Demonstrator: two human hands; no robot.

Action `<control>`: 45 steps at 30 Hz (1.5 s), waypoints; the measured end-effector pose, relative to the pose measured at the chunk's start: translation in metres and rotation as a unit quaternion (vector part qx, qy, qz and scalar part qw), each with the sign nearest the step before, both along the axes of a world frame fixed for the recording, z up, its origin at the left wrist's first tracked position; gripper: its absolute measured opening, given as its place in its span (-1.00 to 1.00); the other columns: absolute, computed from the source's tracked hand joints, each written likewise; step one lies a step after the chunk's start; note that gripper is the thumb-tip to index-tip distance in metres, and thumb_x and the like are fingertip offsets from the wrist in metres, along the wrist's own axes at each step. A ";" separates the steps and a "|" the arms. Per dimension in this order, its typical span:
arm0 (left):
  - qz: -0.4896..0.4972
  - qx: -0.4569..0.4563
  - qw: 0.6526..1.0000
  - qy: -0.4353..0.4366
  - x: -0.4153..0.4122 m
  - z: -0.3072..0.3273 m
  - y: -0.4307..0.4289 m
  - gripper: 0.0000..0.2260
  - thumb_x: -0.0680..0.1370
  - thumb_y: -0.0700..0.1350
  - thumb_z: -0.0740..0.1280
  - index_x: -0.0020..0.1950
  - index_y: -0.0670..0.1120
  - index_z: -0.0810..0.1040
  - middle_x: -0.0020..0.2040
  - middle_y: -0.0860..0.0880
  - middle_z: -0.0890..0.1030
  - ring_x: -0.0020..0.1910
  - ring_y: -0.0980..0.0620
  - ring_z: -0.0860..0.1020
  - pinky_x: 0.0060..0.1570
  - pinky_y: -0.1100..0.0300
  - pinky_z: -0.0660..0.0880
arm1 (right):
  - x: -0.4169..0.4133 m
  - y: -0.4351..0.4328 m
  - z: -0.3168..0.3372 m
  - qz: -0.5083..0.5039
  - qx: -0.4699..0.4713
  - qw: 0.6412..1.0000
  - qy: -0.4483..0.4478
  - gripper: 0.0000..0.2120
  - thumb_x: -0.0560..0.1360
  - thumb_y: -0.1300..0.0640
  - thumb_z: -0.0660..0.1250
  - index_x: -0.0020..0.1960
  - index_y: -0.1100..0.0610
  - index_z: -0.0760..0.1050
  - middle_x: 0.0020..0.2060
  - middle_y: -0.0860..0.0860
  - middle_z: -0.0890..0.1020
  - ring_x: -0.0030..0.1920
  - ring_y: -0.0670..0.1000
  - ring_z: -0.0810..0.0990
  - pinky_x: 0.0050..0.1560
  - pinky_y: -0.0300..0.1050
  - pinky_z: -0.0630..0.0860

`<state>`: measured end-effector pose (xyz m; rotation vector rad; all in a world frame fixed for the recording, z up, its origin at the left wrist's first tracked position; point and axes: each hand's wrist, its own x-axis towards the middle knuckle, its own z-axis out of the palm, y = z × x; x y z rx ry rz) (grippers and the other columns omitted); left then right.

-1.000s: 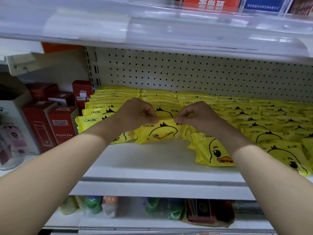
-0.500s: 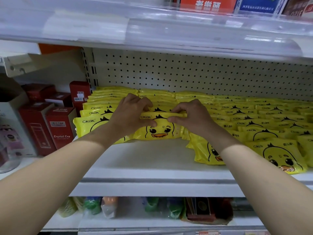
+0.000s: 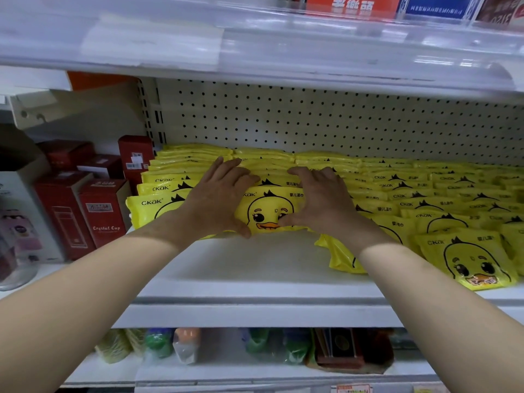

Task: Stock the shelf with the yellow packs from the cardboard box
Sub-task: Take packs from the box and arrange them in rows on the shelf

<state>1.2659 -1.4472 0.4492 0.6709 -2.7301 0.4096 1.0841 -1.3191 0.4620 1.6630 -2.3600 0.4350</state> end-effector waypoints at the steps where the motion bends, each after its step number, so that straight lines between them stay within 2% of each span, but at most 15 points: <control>1: 0.009 -0.007 1.000 -0.023 0.000 -0.001 0.000 0.06 0.21 0.42 0.44 0.56 0.03 0.11 0.52 -0.01 0.20 0.56 -0.07 -0.05 0.52 -0.01 -0.25 | 0.000 0.000 -0.003 -0.001 0.015 1.000 0.027 0.04 0.14 -0.33 0.56 0.49 -0.08 0.19 0.21 -0.01 0.51 0.30 0.09 0.31 0.33 -0.03 0.22; 3: 0.022 -0.017 0.998 -0.049 -0.001 -0.002 -0.001 0.07 0.24 0.42 0.42 0.58 0.04 0.01 0.56 -0.01 0.11 0.57 -0.07 -0.14 0.51 -0.02 -0.29 | 0.000 0.000 -0.008 -0.001 0.035 0.996 0.077 0.09 0.16 -0.31 0.56 0.54 -0.09 0.11 0.24 0.00 0.48 0.32 0.11 0.29 0.40 -0.02 0.17; 7: 0.021 -0.022 0.998 -0.051 -0.001 0.000 -0.008 0.09 0.23 0.45 0.40 0.58 0.08 -0.04 0.57 -0.02 0.12 0.57 -0.08 -0.14 0.51 -0.04 -0.28 | -0.001 -0.001 -0.011 -0.013 0.053 0.991 0.122 0.09 0.21 -0.24 0.56 0.56 -0.09 0.04 0.26 0.01 0.46 0.33 0.12 0.28 0.43 -0.02 0.13; 15: 0.032 0.000 0.998 -0.062 0.006 0.000 -0.016 0.11 0.26 0.38 0.44 0.58 0.12 -0.17 0.59 0.06 0.05 0.57 -0.05 -0.20 0.50 -0.06 -0.31 | -0.004 0.002 -0.007 -0.002 0.056 0.993 0.104 0.02 0.27 -0.10 0.56 0.56 -0.10 0.05 0.22 -0.01 0.48 0.33 0.12 0.29 0.42 -0.04 0.13; 18: 0.026 0.005 0.998 -0.064 0.006 -0.001 -0.017 0.09 0.27 0.39 0.43 0.58 0.13 -0.16 0.59 0.08 0.07 0.57 -0.05 -0.20 0.51 -0.07 -0.30 | 0.000 0.001 -0.007 -0.003 0.058 0.995 0.082 -0.01 0.28 -0.14 0.54 0.56 -0.10 0.08 0.24 0.00 0.48 0.34 0.11 0.29 0.43 -0.04 0.13; 20: 0.005 0.062 0.998 -0.024 0.009 0.004 -0.014 0.05 0.28 0.39 0.43 0.59 0.14 -0.06 0.57 0.09 0.12 0.57 0.00 -0.18 0.52 -0.02 -0.27 | -0.001 0.002 -0.001 0.010 0.010 1.000 -0.024 -0.13 0.32 -0.24 0.50 0.52 -0.12 0.21 0.22 -0.03 0.52 0.32 0.08 0.31 0.37 -0.06 0.20; 22: -0.013 0.164 0.982 0.087 0.012 0.013 -0.012 -0.11 0.33 0.32 0.44 0.56 0.17 0.13 0.53 0.06 0.26 0.56 0.04 -0.06 0.51 0.06 -0.14 | -0.008 0.001 0.006 0.023 -0.097 0.988 -0.121 -0.40 0.40 -0.22 0.46 0.39 -0.14 0.41 0.10 -0.09 0.59 0.25 0.05 0.36 0.26 -0.09 0.31; 24: -0.024 0.215 0.956 0.197 0.009 0.020 -0.017 -0.35 0.41 0.22 0.42 0.47 0.19 0.34 0.37 0.04 0.48 0.49 -0.01 0.15 0.41 0.11 0.11 | -0.017 -0.003 0.010 0.023 -0.163 0.977 -0.134 -0.64 0.47 -0.14 0.43 0.24 -0.14 0.56 0.00 -0.12 0.64 0.20 0.05 0.39 0.20 -0.05 0.37; 26: -0.027 0.202 0.950 0.238 0.002 0.022 -0.025 -0.57 0.47 0.15 0.40 0.34 0.18 0.51 0.13 0.11 0.62 0.32 -0.03 0.30 0.26 0.12 0.23 | -0.022 -0.009 0.013 0.027 -0.167 0.976 -0.138 -0.77 0.49 -0.07 0.43 0.13 -0.11 0.64 -0.04 -0.12 0.67 0.20 0.05 0.38 0.19 -0.03 0.39; 28: -0.031 0.184 0.950 0.249 -0.007 0.021 -0.030 -0.72 0.49 0.10 0.41 0.20 0.17 0.62 0.00 0.14 0.66 0.21 -0.03 0.36 0.16 0.11 0.28 | -0.024 -0.016 0.014 0.034 -0.163 0.975 -0.147 -0.83 0.48 -0.03 0.45 0.06 -0.08 0.68 -0.08 -0.12 0.68 0.21 0.05 0.36 0.18 -0.03 0.38; 30: -0.031 0.182 0.951 0.248 -0.016 0.019 -0.031 -0.80 0.49 0.08 0.42 0.10 0.18 0.66 -0.03 0.14 0.67 0.18 -0.02 0.38 0.15 0.09 0.29 | -0.025 -0.023 0.013 0.035 -0.157 0.975 -0.156 -0.85 0.45 -0.03 0.47 0.02 -0.09 0.69 -0.12 -0.15 0.66 0.22 0.04 0.35 0.21 -0.04 0.36; 34: -0.021 0.179 0.957 0.228 -0.028 0.018 -0.032 -0.83 0.46 0.10 0.44 0.04 0.21 0.67 -0.10 0.21 0.59 0.17 0.00 0.35 0.13 0.10 0.25 | -0.029 -0.034 0.012 0.024 -0.136 0.972 -0.189 -0.89 0.39 -0.06 0.51 -0.08 -0.17 0.68 -0.13 -0.20 0.66 0.23 0.01 0.31 0.23 -0.07 0.35; 36: -0.009 0.169 0.962 0.216 -0.031 0.019 -0.032 -0.84 0.47 0.12 0.43 0.04 0.22 0.67 -0.13 0.24 0.54 0.17 0.01 0.34 0.09 0.13 0.22 | -0.031 -0.036 0.012 0.021 -0.130 0.972 -0.193 -0.85 0.38 -0.08 0.52 -0.05 -0.17 0.68 -0.12 -0.21 0.65 0.24 0.00 0.30 0.21 -0.11 0.34; 40: -0.001 0.168 0.959 0.229 -0.033 0.017 -0.033 -0.84 0.46 0.11 0.43 0.02 0.19 0.68 -0.05 0.18 0.64 0.16 0.02 0.35 0.09 0.15 0.20 | -0.033 -0.039 0.011 0.015 -0.127 0.975 -0.183 -0.81 0.36 -0.10 0.53 -0.04 -0.14 0.69 -0.20 -0.26 0.57 0.23 0.01 0.30 0.19 -0.08 0.37; 45: 0.006 0.148 0.970 0.192 -0.038 0.016 -0.033 -0.87 0.50 0.10 0.39 0.00 0.15 0.68 -0.08 0.10 0.64 0.14 0.03 0.35 0.07 0.16 0.18 | -0.032 -0.042 0.008 0.015 -0.110 0.981 -0.157 -0.87 0.42 -0.11 0.48 -0.09 -0.09 0.71 -0.11 -0.05 0.65 0.22 0.05 0.32 0.09 -0.09 0.34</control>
